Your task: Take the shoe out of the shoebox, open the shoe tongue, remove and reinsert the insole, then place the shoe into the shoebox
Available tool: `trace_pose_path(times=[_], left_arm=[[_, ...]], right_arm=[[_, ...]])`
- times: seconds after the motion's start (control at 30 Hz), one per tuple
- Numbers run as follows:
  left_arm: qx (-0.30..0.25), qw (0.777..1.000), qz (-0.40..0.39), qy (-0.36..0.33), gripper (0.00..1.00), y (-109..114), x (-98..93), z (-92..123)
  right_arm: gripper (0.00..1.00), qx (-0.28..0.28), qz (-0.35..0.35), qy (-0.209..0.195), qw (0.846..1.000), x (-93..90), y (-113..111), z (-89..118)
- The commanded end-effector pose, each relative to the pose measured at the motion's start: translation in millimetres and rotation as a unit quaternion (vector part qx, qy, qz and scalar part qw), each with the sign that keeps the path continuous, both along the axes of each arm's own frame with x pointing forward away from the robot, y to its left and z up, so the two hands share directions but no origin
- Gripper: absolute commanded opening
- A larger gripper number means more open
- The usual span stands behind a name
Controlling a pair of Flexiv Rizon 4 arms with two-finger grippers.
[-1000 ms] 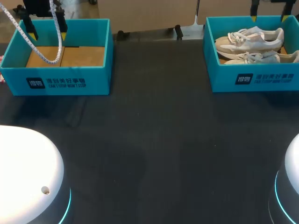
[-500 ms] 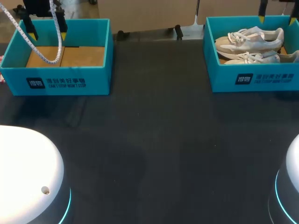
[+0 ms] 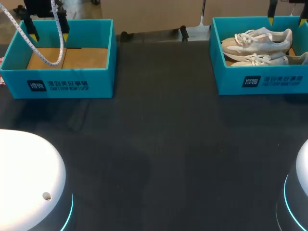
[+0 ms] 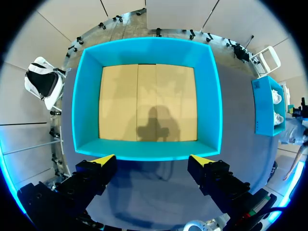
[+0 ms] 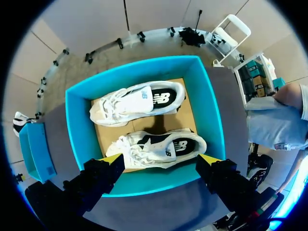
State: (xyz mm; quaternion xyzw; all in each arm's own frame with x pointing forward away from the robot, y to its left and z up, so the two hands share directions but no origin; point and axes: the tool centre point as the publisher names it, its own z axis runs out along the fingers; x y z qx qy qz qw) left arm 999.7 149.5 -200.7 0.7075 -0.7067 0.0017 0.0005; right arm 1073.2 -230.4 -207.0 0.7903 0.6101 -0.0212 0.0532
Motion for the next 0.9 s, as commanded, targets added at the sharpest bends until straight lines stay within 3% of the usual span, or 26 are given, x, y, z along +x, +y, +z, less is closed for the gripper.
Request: trace_pose_path(times=[0.03, 0.13, 0.5, 0.9], left_arm=[[0.0, 1.0, 0.0, 0.0, 1.0, 0, 0.3, 0], [0.0, 1.0, 0.0, 0.0, 1.0, 0, 0.3, 0], [0.0, 1.0, 0.0, 0.0, 1.0, 0, 0.3, 0], [0.0, 1.0, 0.0, 0.0, 1.0, 0, 0.3, 0]], right_arm=[[1.0, 0.0, 0.0, 0.001, 1.0, 0.7, 0, 0], [1.0, 0.0, 0.0, 0.001, 1.0, 0.7, 0, 0], [1.0, 0.001, 0.011, -0.048, 0.999, -35.8, -19, -4], [1.0, -0.001, 0.012, -0.052, 0.999, -55.2, -46, -36]])
